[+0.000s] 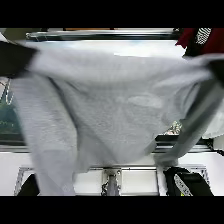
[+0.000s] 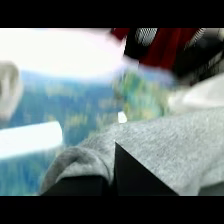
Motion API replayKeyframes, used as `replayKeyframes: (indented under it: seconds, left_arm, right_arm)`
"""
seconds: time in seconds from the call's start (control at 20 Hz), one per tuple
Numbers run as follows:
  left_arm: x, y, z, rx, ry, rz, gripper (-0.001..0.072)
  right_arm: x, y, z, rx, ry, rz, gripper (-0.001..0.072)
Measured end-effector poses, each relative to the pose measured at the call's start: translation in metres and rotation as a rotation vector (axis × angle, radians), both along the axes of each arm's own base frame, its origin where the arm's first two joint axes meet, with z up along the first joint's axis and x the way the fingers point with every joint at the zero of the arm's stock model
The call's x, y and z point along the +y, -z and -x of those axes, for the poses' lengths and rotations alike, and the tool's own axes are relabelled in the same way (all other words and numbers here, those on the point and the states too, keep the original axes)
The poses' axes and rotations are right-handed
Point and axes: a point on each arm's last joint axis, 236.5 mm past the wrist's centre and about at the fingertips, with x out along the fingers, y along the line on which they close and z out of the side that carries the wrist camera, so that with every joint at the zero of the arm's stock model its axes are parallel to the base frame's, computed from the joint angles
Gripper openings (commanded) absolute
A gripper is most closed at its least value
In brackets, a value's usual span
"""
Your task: Fold the clothes and pants, and hang the long-sleeved shirts on hangers.
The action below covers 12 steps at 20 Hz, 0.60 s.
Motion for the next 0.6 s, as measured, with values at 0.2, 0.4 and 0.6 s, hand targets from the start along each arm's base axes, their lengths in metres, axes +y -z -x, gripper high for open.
replayKeyframes:
  seconds: [0.2,0.4,0.6]
  left_arm:
    - [-0.023,0.155,-0.042,0.448,0.082,-0.039,0.0014]
    - [-0.044,0.260,-0.086,0.652,0.075,-0.044,0.0576]
    - [-0.035,0.270,-0.158,0.588,-0.014,-0.006,0.0685]
  right_arm:
    - [-0.008,0.118,-0.042,0.450,-0.021,0.059,0.0017]
    - [-0.015,0.199,-0.110,0.585,0.003,0.074,0.0103]
    - [-0.023,0.222,-0.181,0.439,0.074,0.050,0.0653]
